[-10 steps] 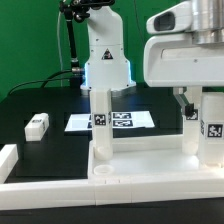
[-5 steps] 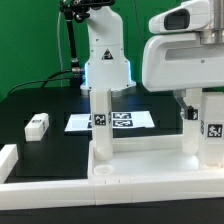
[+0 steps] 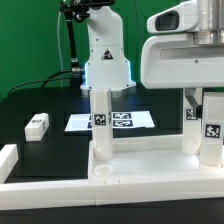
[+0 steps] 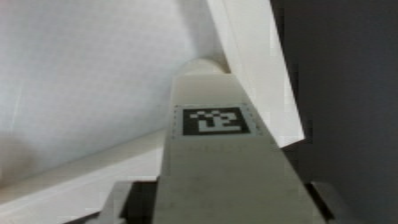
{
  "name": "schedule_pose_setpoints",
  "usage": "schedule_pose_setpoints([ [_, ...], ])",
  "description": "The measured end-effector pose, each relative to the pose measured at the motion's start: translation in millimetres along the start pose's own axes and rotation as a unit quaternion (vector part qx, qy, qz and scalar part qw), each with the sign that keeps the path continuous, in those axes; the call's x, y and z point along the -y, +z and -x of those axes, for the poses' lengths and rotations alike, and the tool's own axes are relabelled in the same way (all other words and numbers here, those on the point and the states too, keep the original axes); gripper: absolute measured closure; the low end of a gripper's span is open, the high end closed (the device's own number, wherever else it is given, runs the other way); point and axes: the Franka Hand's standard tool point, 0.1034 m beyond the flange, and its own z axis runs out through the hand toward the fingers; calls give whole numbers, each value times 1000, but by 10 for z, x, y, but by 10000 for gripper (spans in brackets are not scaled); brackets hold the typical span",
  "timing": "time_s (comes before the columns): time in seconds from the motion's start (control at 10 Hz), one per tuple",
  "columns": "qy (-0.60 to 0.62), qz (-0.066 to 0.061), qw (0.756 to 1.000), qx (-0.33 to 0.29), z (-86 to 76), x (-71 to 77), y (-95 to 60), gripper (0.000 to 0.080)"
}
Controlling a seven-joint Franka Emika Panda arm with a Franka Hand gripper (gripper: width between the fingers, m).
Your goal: Assemble desk
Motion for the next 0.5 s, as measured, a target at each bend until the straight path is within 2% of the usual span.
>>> schedule_pose_setpoints([
  [0.2,152,5,988,6,-12,-34,1,512],
  [0.3,222,1,975,9,-23,-48,1,512],
  [0.5,388,-12,922,20,-36,-98,11,511],
])
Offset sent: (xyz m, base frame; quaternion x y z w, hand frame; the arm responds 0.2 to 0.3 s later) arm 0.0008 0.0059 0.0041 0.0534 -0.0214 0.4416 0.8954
